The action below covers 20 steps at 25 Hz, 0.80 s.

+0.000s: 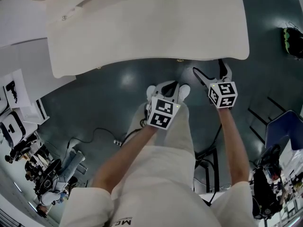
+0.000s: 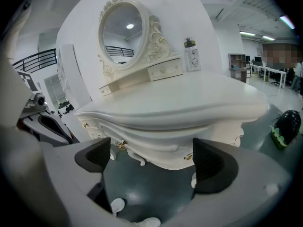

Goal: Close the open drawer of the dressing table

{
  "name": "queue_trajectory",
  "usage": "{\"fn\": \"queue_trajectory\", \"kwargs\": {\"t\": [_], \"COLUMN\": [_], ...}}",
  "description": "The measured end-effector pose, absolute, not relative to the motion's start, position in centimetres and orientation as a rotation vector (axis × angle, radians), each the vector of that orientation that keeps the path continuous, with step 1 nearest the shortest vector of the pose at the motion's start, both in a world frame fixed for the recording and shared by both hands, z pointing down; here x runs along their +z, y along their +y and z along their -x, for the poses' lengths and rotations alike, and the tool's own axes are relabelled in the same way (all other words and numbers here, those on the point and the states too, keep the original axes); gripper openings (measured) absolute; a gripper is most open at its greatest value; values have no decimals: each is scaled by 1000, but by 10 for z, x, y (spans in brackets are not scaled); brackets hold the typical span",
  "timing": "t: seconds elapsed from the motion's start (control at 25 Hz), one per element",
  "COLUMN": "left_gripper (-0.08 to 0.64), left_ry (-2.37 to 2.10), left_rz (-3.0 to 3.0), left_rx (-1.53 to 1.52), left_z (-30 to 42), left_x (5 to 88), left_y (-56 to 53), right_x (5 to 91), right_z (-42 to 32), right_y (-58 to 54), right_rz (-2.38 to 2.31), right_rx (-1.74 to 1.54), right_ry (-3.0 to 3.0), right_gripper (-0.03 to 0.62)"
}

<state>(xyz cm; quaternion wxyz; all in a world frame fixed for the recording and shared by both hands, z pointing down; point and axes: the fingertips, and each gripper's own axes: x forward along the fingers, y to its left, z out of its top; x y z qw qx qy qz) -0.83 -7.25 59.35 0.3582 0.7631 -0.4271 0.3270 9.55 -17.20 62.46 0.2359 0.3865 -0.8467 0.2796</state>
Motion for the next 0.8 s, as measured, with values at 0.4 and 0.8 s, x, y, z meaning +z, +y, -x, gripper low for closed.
{"fn": "queue_trajectory", "kwargs": {"t": [0.4, 0.8], "left_gripper": [9, 9], "left_ry": [-1115, -1116], "left_rz": [-1962, -1950], "left_rx": [841, 848], "left_z": [10, 15], "left_x": [593, 593], "left_y": [-69, -65], "right_x": [623, 623], "right_z": [-96, -94], "right_y": [-183, -184], "right_rz": [-1087, -1087], "right_rx": [764, 749], "right_ry": [-2326, -2327], "right_gripper": [508, 508]}}
